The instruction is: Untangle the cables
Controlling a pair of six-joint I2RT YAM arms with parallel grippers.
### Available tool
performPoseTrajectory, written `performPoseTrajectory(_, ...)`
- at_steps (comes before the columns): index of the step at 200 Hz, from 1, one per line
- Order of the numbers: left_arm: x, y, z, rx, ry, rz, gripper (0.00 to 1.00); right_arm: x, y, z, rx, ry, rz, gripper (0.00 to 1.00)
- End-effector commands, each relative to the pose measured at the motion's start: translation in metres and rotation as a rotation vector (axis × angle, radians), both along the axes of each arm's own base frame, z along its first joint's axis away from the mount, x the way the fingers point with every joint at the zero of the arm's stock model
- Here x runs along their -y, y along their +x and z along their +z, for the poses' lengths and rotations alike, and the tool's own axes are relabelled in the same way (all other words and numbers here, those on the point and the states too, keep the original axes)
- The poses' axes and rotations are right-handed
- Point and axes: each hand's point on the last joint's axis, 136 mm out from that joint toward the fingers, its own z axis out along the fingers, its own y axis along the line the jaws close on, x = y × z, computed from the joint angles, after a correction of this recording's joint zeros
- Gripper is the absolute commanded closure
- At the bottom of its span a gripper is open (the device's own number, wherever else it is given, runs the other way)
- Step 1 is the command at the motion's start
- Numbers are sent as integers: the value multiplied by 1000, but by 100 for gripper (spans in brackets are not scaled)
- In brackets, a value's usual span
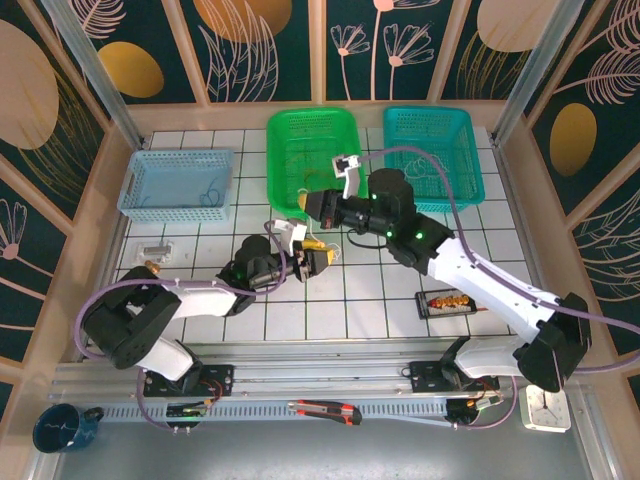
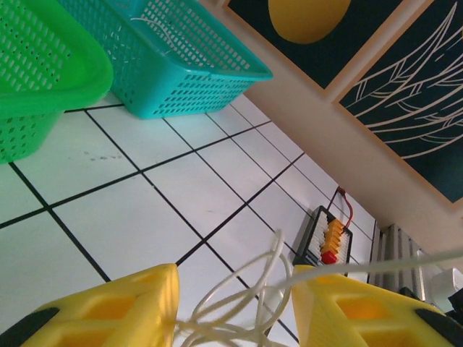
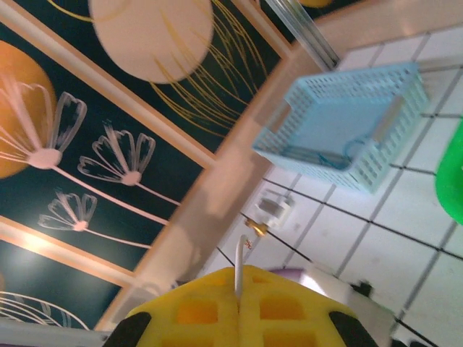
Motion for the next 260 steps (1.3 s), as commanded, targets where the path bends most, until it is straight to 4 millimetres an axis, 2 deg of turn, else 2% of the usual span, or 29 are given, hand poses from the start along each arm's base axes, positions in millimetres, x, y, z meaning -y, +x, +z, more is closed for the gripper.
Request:
performPoseTrajectory(1, -4, -1, -3, 17, -27, 21, 57, 12, -8, 63, 84, 138, 16, 100)
performPoseTrajectory(30, -12, -5, -19, -12, -11, 44, 69, 24, -8, 90, 116, 199, 7, 100)
performPoseTrajectory(58, -18, -8, -30, -32, 8, 58, 80, 33, -5, 105, 139, 224, -15, 100)
performPoseTrajectory(101, -26, -12, -41, -54, 23, 76, 77, 50, 4, 121, 168, 252, -60, 100)
performPoseTrajectory(140, -30, -16, -49, -71, 30, 84, 77, 75, 14, 143, 205, 287, -117, 100)
performPoseTrajectory(154, -31, -17, -51, -76, 31, 83, 71, 80, 16, 150, 215, 298, -121, 100)
performPoseTrajectory(173, -32, -18, -52, -82, 33, 82, 54, 81, 16, 157, 221, 311, -108, 100)
performPoseTrajectory(203, -34, -19, -52, -83, 35, 87, 40, 78, 17, 158, 217, 315, -87, 100)
performPoseTrajectory(260, -31, -20, -45, -76, 35, 67, 27, 79, 16, 161, 224, 322, -85, 100)
